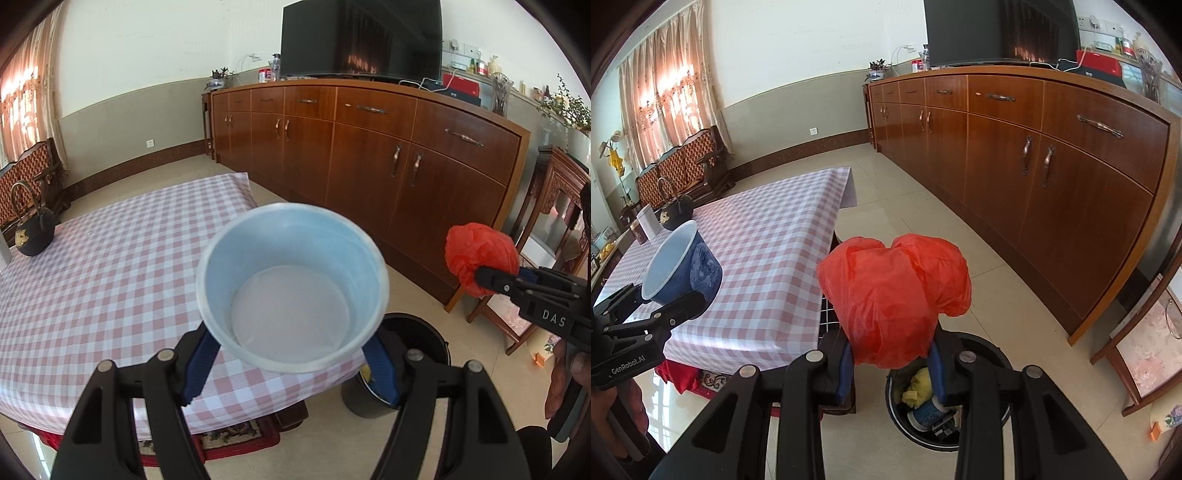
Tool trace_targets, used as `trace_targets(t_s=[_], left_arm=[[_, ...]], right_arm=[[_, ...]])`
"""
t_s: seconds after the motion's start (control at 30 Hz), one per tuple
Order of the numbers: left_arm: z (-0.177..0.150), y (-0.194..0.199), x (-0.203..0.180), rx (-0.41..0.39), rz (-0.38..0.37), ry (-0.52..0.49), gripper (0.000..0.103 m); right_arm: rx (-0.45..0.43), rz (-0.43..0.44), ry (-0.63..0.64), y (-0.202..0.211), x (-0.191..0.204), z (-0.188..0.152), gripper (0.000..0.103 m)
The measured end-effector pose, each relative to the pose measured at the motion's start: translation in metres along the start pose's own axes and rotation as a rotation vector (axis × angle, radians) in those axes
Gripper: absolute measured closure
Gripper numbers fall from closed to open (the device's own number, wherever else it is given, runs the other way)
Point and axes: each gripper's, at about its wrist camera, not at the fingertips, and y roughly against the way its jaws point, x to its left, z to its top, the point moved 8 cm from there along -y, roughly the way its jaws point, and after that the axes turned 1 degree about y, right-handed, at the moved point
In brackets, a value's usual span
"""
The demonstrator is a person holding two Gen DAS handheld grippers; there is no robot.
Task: Collect trash
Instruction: 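Carry the cup and red bag with both grippers over the bin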
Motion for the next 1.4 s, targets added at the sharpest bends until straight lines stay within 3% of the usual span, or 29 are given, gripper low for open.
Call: trace_targets(t_s=[0.57,1.07,1.4], left_arm=[[-0.006,-0.043,-0.091,0.052,-0.114,-0.105,0.030],[-0.034,-0.089,-0.135,0.138,-0.170,-0.156,0.030],[-0.064,-0.127,-0.158,0.225,-0.202,-0.186,0.030]], right_arm=[[0.026,-0.089,-0.104,0.007,-0.097,-0.028,0.067],[0.103,-0.111,-0.134,-0.025,-0.137,-0.064,0.067],[0.209,-0.074,-0.079,-0.070,-0.143,-0.099,0.067]])
